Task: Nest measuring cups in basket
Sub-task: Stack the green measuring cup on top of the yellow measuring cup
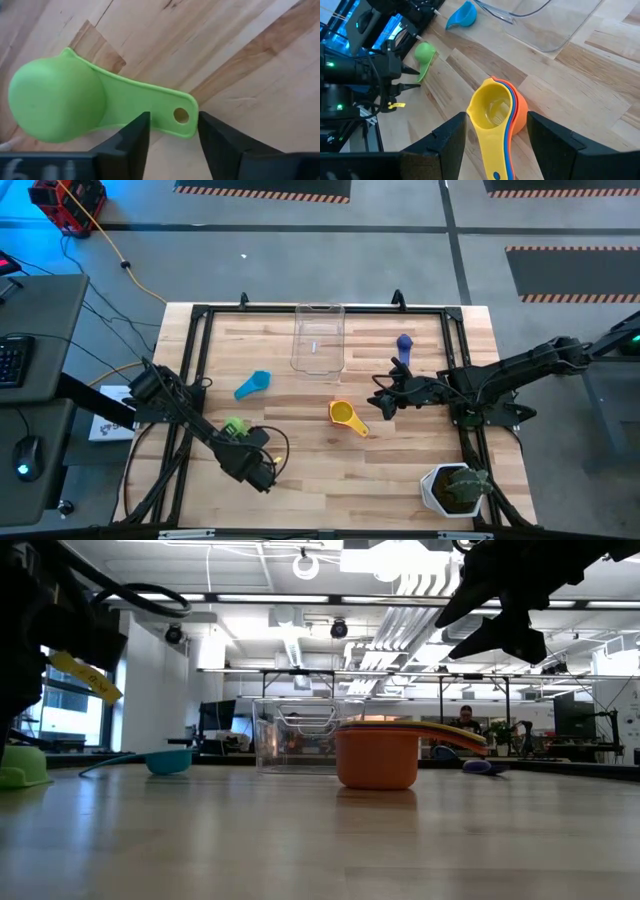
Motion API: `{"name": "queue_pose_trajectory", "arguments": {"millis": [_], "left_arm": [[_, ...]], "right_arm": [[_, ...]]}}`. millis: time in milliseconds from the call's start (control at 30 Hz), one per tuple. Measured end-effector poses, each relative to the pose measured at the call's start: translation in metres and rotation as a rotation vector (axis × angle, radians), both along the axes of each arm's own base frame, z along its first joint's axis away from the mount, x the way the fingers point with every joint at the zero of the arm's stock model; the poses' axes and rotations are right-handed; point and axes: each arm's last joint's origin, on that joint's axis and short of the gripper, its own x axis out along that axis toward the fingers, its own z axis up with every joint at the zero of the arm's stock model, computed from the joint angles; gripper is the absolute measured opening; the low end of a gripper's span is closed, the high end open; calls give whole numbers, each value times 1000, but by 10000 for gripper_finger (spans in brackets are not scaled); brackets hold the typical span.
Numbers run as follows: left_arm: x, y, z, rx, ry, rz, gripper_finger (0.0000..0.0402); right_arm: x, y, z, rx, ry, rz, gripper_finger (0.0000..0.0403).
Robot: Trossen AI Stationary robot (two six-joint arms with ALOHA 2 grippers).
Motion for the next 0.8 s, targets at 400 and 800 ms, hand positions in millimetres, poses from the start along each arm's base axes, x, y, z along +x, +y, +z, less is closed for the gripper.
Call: {"name": "queue_pose_trajectory", "arguments": {"millis": [400, 800], "left_arm": [[-10, 10, 22, 14, -22, -1, 10], [-39, 29, 175, -307, -530, -165, 3]], "right_arm": [[0, 0, 1, -3, -7, -6, 200], [0, -1, 1, -14, -11, -23, 200]]}}
